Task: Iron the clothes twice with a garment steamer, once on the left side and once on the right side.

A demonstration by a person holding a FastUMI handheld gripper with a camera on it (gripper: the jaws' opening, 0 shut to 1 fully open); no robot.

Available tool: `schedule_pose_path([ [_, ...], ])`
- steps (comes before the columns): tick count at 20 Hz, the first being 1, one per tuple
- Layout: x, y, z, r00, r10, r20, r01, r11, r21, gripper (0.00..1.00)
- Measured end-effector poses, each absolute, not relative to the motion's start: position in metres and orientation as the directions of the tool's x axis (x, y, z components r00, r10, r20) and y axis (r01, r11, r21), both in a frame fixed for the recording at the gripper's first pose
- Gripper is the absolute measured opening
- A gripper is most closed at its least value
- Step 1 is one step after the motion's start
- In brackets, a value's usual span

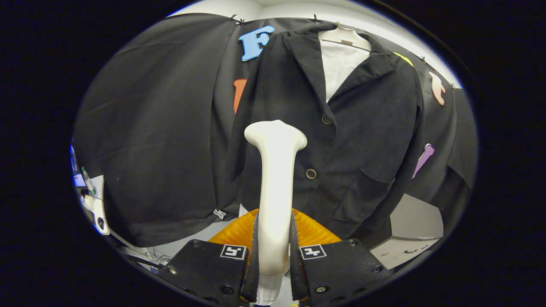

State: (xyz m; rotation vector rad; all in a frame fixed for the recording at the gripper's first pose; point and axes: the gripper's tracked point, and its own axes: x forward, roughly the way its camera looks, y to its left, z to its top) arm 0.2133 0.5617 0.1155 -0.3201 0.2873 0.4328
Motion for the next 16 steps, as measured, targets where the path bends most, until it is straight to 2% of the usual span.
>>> schedule_pose_path([
  [16, 0.216, 0.553, 0.051, 0.829, 0.340, -0.444, -0.474, 0.849, -0.235, 0.32],
])
